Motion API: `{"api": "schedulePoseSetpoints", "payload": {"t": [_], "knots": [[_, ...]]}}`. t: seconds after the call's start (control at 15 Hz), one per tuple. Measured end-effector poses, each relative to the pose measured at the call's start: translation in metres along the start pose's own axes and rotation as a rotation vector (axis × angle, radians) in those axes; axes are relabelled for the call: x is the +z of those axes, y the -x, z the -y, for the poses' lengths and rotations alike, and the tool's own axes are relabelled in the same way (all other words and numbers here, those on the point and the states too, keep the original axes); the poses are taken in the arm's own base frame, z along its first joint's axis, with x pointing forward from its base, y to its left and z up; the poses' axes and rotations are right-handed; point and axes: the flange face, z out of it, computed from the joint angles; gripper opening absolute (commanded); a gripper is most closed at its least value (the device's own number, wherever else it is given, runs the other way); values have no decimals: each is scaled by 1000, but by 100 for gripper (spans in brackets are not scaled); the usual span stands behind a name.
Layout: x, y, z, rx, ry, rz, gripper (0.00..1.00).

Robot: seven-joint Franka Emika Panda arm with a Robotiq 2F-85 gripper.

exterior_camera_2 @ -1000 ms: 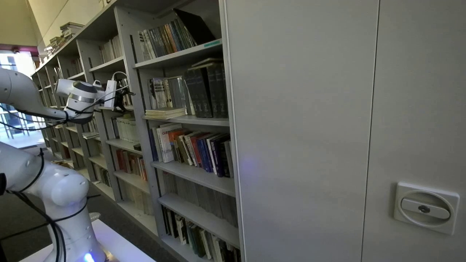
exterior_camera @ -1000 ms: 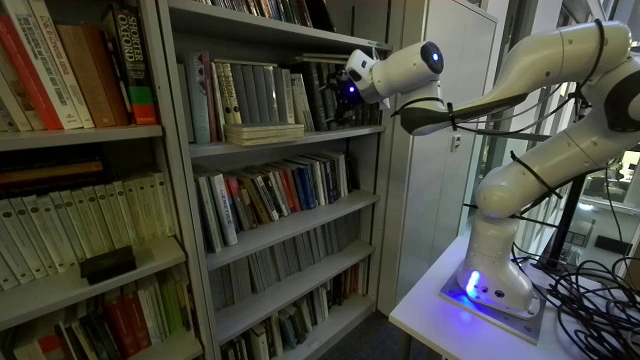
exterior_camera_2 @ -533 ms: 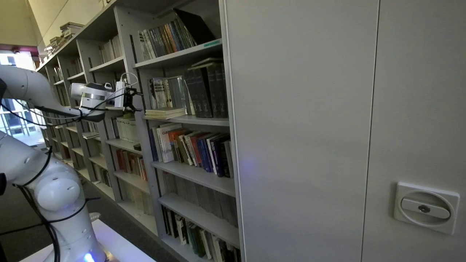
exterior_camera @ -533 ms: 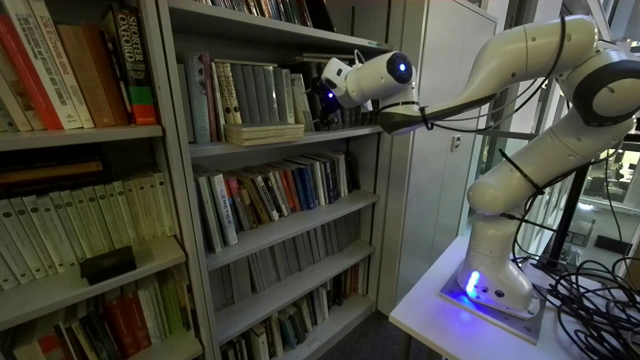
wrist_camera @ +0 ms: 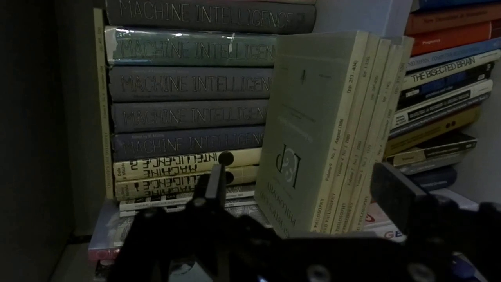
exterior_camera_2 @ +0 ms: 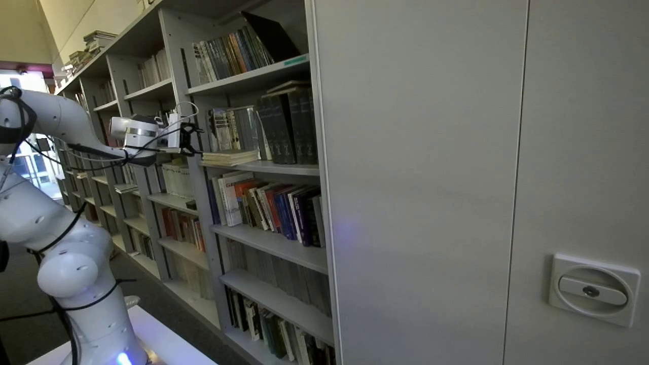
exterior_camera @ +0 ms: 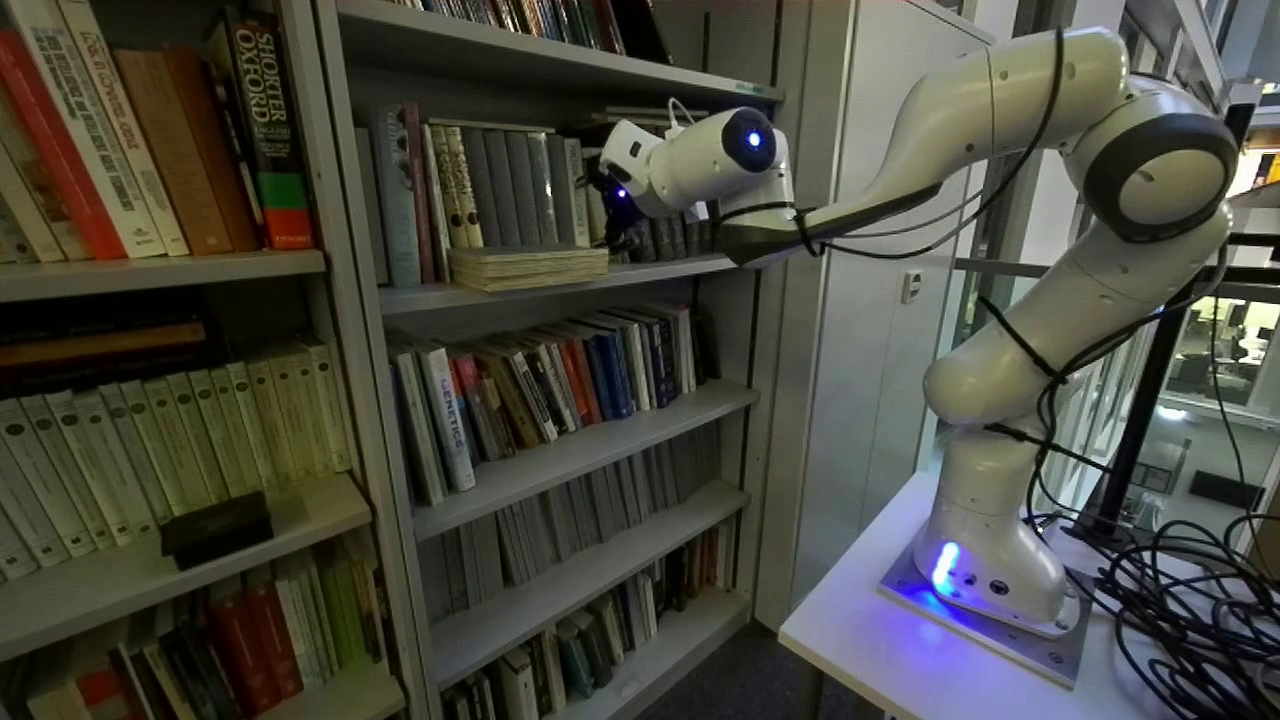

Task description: Pick up the book and place it on the other books on the shelf

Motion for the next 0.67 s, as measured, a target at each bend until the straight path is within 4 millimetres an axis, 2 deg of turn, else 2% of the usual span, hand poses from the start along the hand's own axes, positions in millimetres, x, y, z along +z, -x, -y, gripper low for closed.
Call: {"api": "schedulePoseSetpoints", "payload": {"t": [0.27, 0.67], "knots": [[19, -6, -2, -24, 1, 8, 100], [46, -5, 4, -31, -23, 32, 100]]}}
